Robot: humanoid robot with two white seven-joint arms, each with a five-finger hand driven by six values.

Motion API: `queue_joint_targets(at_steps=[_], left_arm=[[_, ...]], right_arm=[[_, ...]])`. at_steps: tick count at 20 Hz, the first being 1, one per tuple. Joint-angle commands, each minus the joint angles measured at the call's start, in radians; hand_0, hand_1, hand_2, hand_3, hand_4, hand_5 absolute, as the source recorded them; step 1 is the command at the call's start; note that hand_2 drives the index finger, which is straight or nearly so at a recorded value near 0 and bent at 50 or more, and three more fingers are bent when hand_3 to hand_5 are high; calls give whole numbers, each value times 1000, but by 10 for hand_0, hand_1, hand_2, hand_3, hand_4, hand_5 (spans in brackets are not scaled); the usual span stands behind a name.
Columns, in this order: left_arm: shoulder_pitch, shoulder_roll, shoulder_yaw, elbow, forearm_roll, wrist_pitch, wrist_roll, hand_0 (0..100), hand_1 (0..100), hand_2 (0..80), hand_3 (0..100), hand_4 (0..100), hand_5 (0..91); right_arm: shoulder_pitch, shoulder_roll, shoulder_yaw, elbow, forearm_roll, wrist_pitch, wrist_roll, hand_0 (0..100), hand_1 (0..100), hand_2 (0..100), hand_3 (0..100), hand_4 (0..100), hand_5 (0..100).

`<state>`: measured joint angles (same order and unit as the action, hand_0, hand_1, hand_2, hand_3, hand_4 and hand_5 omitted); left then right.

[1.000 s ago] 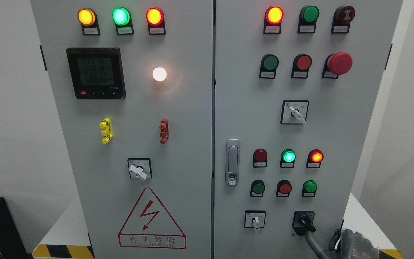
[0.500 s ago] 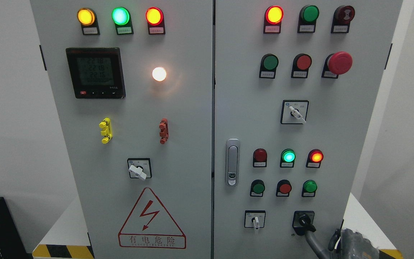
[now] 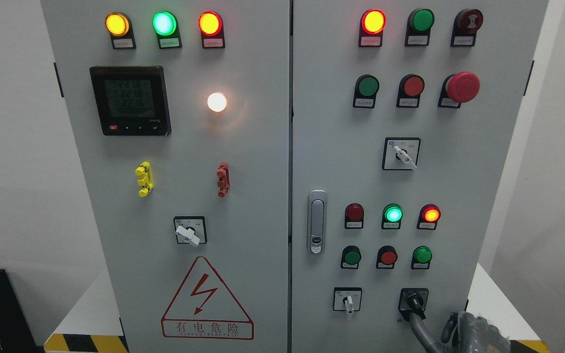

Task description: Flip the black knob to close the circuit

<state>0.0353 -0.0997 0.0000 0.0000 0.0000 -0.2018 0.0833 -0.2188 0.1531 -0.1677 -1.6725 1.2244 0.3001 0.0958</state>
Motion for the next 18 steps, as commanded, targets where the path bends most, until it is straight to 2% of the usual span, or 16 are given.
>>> queue_joint_targets(at_steps=[1,4,7,9,16,18], left_arm=[[0,0,-21,21,-21,-1,0,120,556,0,0,0,0],[0,0,-21,21,-21,-1,0,120,556,0,0,0,0],[0,0,-21,21,-21,-1,0,120,556,0,0,0,0],[0,0,-21,21,-21,-1,0,120,556,0,0,0,0],[0,0,-21,21,-21,1,0,120,556,0,0,0,0],[0,0,-21,21,-21,1,0,120,556,0,0,0,0]], right_arm=[[24,0,43,-7,0,-21,-4,0,70,792,956,800,810],[35,-1,60,-9,-2,-33,-18,0,73,791,956,796,807],[38,-1,60,-24,-6,-74,-50,0,73,784,953,792,804],[52,-1,65,-44,-64,-91,-67,0,73,769,942,782,796],[174,-7,108,-151,-267,-99,-100,0,81,597,854,733,694],[206,-9,112,-173,-386,-152,-108,0,80,550,832,713,645]])
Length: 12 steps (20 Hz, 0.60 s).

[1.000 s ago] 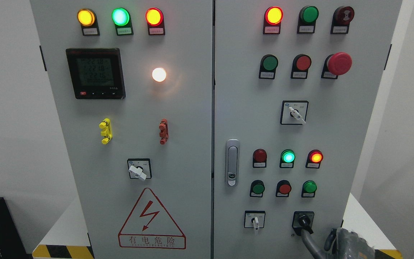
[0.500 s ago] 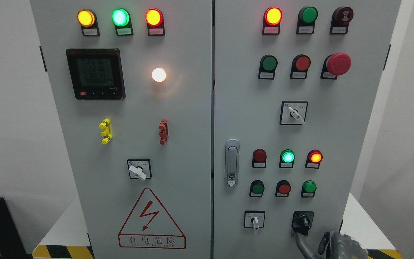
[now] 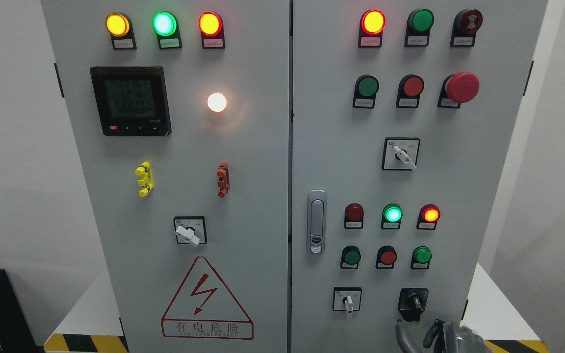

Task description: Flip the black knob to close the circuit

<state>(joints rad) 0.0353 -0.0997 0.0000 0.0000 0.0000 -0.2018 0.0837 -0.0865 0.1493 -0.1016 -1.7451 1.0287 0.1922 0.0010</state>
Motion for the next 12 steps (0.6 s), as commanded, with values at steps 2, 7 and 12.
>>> queue_joint_targets(at_steps=[2,7,12], left_arm=[[0,0,-21,21,-21,-1,-1,120,556,0,0,0,0],[0,0,-21,21,-21,1,-1,120,556,0,0,0,0],[0,0,-21,21,-21,1,-1,120,556,0,0,0,0]], right_arm=[[112,-7,49,-108,-336,-136,-16,0,80,456,744,645,540],[154,-7,60,-131,-589,-224,-50,0,72,299,564,486,348],[208,-13,85,-148,-976,-267,-42,0,62,163,324,291,173]])
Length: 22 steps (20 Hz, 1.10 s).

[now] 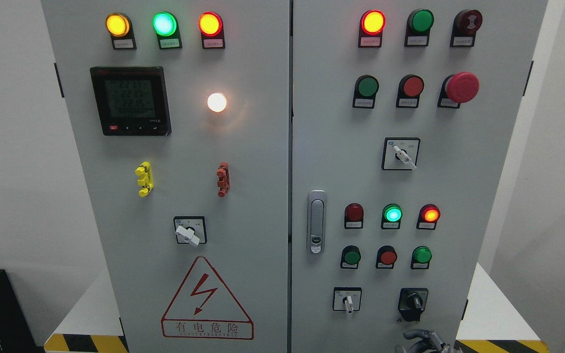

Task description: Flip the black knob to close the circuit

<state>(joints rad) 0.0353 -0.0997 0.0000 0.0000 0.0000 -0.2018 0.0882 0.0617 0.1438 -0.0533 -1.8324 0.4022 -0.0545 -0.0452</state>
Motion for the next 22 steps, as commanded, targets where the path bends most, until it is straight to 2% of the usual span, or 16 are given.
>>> queue_joint_targets(at_steps=[1,2,4,5,8,10,12,22], left_arm=[[0,0,-22,22,-21,1,-5,120,556,0,0,0,0],[0,0,-22,22,-21,1,-5,120,556,0,0,0,0],[0,0,-22,22,-21,-1,-5,120,556,0,0,0,0],[0,0,-22,22,-21,-1,-4,120,556,0,0,0,0],[0,0,-22,22,-21,-1,-5,120,556,0,0,0,0],[0,0,-22,22,-21,1,-5,120,556,0,0,0,0],[0,0,-22,22,-21,-1,-5,120,556,0,0,0,0],[0,0,-22,22,-21,1,-5,120,556,0,0,0,0]], right_arm=[[69,-9,36,-61,-396,-22,5,0,59,135,288,248,128],[78,-9,36,-61,-432,-24,8,0,53,98,233,194,65],[90,-9,39,-56,-498,-44,11,0,53,70,191,133,0],[96,-9,42,-53,-523,-54,19,0,52,55,176,101,0],[116,-9,47,-42,-557,-85,97,0,47,0,95,2,0],[122,-9,49,-39,-557,-96,117,0,39,0,6,0,0],[124,-9,50,-36,-557,-96,130,0,32,0,0,0,0],[124,-9,61,-21,-557,-96,137,0,16,0,0,0,0]])
